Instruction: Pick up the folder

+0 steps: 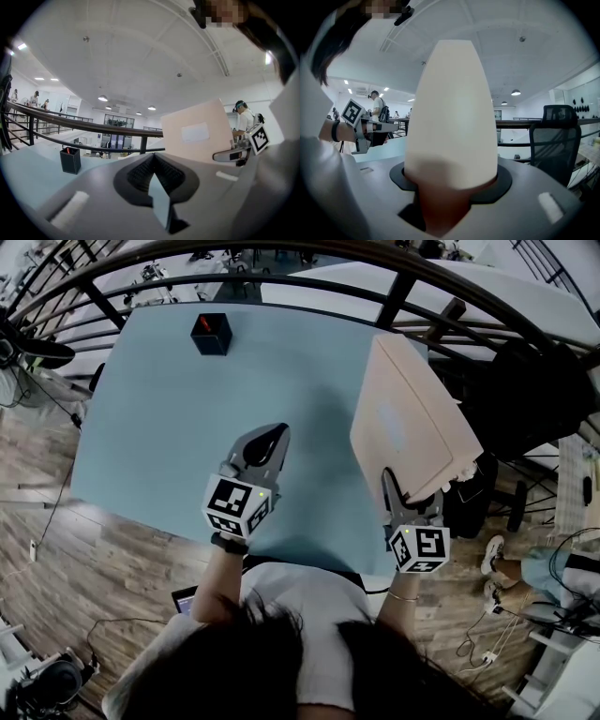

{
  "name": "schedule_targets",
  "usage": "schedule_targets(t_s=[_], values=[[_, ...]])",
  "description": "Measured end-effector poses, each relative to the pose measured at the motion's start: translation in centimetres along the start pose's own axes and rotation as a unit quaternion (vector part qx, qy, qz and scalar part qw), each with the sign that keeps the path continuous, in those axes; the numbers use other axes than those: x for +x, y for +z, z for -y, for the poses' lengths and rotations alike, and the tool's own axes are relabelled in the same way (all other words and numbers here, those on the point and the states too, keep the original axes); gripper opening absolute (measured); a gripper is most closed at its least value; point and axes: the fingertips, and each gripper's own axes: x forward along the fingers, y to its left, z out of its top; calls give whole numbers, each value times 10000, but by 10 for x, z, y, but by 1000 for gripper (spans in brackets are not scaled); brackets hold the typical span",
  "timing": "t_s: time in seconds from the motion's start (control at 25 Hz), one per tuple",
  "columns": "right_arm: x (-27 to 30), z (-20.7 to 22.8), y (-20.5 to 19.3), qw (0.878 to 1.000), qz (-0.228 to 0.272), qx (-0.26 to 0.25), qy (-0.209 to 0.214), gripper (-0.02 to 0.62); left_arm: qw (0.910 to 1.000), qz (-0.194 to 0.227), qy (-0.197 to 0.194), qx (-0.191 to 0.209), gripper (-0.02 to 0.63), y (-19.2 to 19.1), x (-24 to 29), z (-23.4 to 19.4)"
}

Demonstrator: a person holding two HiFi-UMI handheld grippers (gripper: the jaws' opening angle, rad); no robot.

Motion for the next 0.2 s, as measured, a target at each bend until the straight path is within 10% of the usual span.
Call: schedule_targets(t_s=[0.2], values=[[-3,3,3,10000,43,66,-32,266,10000,-23,2,-7,58,1,0,1]])
